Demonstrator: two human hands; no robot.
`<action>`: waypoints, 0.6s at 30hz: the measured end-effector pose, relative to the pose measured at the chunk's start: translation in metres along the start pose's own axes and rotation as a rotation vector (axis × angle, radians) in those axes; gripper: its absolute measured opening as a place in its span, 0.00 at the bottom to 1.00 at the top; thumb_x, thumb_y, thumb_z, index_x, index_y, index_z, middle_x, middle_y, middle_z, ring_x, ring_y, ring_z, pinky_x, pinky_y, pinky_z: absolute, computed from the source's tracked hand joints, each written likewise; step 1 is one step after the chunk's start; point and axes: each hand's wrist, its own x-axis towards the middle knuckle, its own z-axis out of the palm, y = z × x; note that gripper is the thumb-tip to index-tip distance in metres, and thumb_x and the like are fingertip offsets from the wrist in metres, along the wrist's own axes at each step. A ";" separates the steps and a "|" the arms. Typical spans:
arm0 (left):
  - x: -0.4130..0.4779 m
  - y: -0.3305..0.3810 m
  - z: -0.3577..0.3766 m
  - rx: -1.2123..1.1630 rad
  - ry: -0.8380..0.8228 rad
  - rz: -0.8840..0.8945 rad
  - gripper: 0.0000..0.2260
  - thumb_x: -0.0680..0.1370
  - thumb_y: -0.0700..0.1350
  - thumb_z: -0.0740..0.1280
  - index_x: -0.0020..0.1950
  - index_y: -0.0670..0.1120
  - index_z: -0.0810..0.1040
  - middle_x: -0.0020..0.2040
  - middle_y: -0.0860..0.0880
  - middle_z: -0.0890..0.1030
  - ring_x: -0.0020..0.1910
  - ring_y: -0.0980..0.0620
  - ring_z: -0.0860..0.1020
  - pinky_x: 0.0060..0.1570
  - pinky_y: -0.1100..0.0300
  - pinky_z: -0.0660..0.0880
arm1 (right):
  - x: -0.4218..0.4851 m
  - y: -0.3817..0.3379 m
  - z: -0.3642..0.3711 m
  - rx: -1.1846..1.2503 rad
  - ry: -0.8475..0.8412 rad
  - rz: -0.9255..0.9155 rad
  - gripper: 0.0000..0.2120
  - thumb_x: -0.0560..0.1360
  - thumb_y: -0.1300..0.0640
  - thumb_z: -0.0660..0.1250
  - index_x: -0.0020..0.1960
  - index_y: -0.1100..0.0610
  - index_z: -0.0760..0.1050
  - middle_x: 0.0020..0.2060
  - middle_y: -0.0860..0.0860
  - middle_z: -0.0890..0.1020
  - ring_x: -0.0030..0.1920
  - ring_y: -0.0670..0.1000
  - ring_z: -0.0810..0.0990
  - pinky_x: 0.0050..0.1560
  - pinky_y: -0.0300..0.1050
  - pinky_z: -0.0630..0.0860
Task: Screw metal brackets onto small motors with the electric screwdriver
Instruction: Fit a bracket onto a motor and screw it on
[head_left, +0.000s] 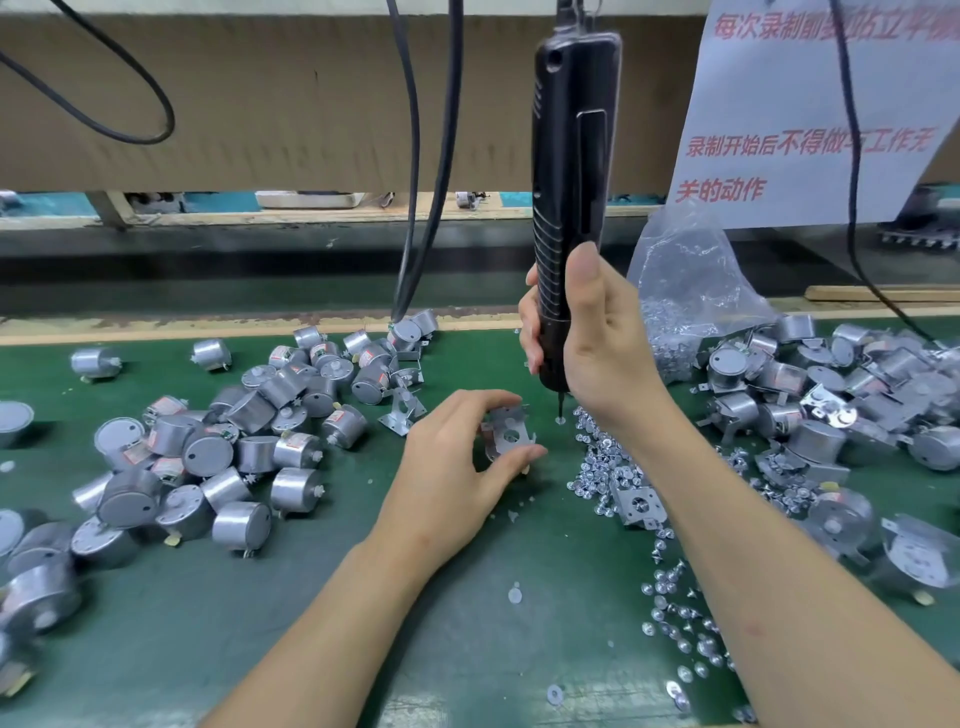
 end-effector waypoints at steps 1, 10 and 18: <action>0.000 -0.001 0.001 0.001 -0.001 0.001 0.18 0.73 0.53 0.75 0.59 0.49 0.79 0.53 0.57 0.81 0.48 0.65 0.75 0.46 0.77 0.65 | 0.000 0.000 0.001 0.001 -0.009 0.003 0.41 0.69 0.23 0.60 0.48 0.64 0.67 0.30 0.48 0.75 0.26 0.50 0.71 0.28 0.44 0.71; -0.004 -0.009 0.001 0.004 -0.036 -0.078 0.21 0.70 0.57 0.76 0.59 0.51 0.78 0.51 0.63 0.79 0.51 0.68 0.74 0.47 0.78 0.65 | 0.002 0.003 -0.001 0.019 0.012 0.053 0.41 0.61 0.16 0.53 0.38 0.56 0.70 0.27 0.50 0.73 0.25 0.53 0.70 0.31 0.46 0.71; -0.008 -0.010 -0.001 -0.013 -0.076 -0.137 0.22 0.69 0.55 0.78 0.59 0.52 0.77 0.51 0.61 0.80 0.47 0.69 0.75 0.44 0.77 0.66 | 0.004 0.008 0.010 0.193 -0.006 0.058 0.42 0.57 0.14 0.60 0.34 0.57 0.70 0.25 0.52 0.71 0.23 0.52 0.67 0.29 0.43 0.66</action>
